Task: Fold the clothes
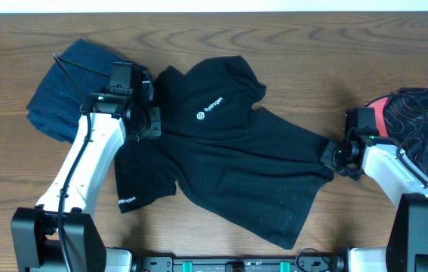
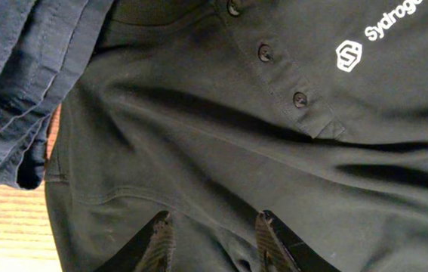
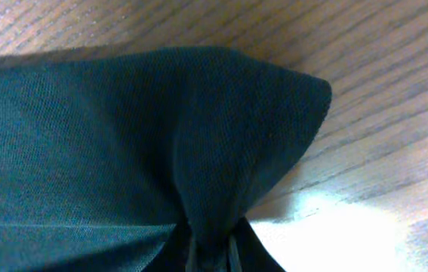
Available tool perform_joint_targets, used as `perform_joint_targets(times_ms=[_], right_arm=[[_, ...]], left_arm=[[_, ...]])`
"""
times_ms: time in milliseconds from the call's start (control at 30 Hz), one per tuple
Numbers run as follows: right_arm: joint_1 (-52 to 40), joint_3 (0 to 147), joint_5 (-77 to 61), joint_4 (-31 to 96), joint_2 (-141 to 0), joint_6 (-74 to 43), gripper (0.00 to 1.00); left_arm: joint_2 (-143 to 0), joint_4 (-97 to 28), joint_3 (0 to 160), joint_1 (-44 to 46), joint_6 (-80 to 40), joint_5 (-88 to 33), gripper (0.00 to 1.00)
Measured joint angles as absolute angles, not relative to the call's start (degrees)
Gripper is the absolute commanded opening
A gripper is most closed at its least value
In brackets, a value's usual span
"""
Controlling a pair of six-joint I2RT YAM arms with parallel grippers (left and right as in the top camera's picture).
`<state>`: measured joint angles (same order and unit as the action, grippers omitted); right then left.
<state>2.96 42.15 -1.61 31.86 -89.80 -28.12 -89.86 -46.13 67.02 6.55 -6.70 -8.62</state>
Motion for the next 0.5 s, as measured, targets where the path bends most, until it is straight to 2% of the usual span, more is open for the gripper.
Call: perform_joint_targets(times_ms=[33, 67, 100, 167, 300, 400, 500], right_arm=[[2.98, 42.24, -1.58, 32.12, -89.8, -28.12, 0.14], [2.98, 42.48, -1.54, 33.21, -89.8, -28.12, 0.23], [3.07, 42.59, -1.5, 34.44, -89.8, -28.08, 0.37], [3.55, 42.65, -1.48, 36.29, -89.8, -27.75, 0.45], [4.36, 42.68, -1.1, 37.93, -89.6, -27.42, 0.43], [4.75, 42.68, -0.75, 37.98, -89.6, -27.33, 0.33], [5.04, 42.65, -0.54, 37.87, -89.6, -27.03, 0.33]], left_arm=[[-89.86, -46.15, 67.02, 6.55, -6.7, -8.62, 0.38], [-89.86, -46.17, 67.02, 6.55, -6.7, -8.62, 0.38], [-89.86, -46.17, 67.02, 6.55, -6.7, -8.62, 0.38], [-89.86, -46.19, 67.02, 6.55, -6.7, -8.64, 0.38], [-89.86, -46.24, 67.02, 6.55, -6.7, -8.64, 0.39], [-89.86, -46.24, 67.02, 6.55, -6.7, -8.64, 0.39], [-89.86, -46.33, 67.02, 6.55, -6.7, -8.64, 0.39]])
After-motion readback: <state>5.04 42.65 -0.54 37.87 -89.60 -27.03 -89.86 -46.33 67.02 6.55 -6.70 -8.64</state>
